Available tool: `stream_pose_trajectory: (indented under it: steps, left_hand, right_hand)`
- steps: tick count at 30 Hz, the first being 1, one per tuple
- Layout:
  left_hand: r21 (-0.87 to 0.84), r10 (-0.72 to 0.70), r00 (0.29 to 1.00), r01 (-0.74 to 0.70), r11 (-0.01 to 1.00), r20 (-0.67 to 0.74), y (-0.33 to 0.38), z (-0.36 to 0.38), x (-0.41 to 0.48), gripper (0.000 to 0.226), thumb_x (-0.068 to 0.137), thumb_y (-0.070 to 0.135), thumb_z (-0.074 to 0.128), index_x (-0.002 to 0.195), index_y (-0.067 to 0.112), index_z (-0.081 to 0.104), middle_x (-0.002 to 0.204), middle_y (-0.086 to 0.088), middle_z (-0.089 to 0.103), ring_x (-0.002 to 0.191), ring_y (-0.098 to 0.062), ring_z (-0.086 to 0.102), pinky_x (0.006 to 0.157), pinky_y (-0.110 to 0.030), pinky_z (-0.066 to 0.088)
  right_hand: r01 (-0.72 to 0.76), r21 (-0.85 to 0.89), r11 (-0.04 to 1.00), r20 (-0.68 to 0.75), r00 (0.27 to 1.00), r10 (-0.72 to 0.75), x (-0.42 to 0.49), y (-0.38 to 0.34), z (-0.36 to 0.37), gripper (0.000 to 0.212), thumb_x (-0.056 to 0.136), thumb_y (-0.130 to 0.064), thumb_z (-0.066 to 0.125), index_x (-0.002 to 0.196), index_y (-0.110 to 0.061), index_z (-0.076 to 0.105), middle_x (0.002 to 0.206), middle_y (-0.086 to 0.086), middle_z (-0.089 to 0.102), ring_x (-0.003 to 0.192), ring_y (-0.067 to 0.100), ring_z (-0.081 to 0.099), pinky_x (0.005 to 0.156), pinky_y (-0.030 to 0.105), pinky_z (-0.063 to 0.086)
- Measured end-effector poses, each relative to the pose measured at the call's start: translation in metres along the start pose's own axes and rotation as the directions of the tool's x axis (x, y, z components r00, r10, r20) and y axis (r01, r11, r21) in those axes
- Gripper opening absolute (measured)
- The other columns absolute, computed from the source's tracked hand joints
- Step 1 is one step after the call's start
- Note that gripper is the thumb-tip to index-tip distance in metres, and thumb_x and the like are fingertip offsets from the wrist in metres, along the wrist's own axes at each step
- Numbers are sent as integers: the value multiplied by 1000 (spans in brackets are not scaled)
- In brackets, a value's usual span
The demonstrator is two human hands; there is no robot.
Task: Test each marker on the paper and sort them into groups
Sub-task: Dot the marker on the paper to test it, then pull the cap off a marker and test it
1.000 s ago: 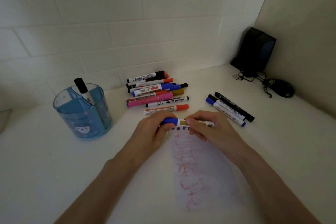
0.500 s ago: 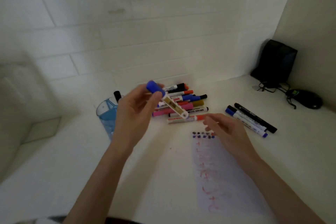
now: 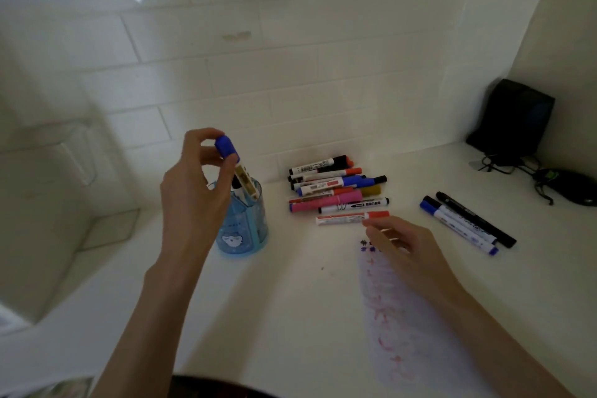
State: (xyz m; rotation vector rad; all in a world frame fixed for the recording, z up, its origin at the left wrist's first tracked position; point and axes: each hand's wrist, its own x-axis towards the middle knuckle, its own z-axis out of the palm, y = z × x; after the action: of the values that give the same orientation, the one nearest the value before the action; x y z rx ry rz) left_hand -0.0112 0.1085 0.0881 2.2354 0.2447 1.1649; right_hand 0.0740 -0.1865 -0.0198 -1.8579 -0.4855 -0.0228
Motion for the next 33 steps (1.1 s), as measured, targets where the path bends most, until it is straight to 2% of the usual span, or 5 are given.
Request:
stream_pose_trajectory:
  steps: [15, 21, 27, 30, 33]
  left_hand:
    - [190, 67, 989, -92, 978, 132, -10, 16, -10, 35, 86, 12, 73, 119, 17, 63, 117, -2, 61, 112, -22, 49, 93, -30, 36]
    - [137, -12, 980, -16, 990, 200, -15, 19, -20, 46, 85, 12, 71, 128, 18, 58, 129, -6, 52, 119, -22, 45, 100, -53, 44]
    - [105, 311, 945, -301, 948, -97, 11, 41, -40, 39, 83, 0, 56, 121, 7, 63, 122, -9, 56, 116, -24, 53, 97, -32, 42]
    - [-18, 387, 912, -389, 921, 139, 26, 75, -60, 30, 90, 1, 57, 117, 11, 67, 113, -5, 65, 105, -22, 62, 91, -35, 51]
    - [61, 323, 844, -383, 922, 427, 26, 114, -72, 35, 95, 6, 61, 127, 17, 66, 125, -2, 67, 118, -22, 59, 104, -37, 44]
  right_hand:
    - [30, -31, 999, -45, 999, -31, 2, 10, -3, 20, 98, -35, 66, 117, -32, 74, 104, -23, 75, 92, 2, 71, 79, 12, 53]
    - [33, -72, 997, -60, 998, -37, 3, 11, -3, 20, 100, -34, 65, 118, -33, 72, 108, -18, 75, 92, 2, 70, 78, 13, 54]
    - [-18, -152, 988, -167, 986, -8, 2, 15, -9, 19, 101, -24, 65, 116, -34, 72, 103, -16, 72, 93, 1, 65, 78, 14, 53]
    - [-36, -258, 965, -218, 976, -21, 2, 17, -12, 25, 99, -19, 66, 119, -33, 69, 106, -15, 67, 98, 1, 63, 82, 24, 56]
    - [-42, -304, 952, -263, 964, -41, 3, 21, -16, 29, 98, -15, 66, 125, -24, 70, 112, -8, 67, 103, 7, 61, 87, 34, 57]
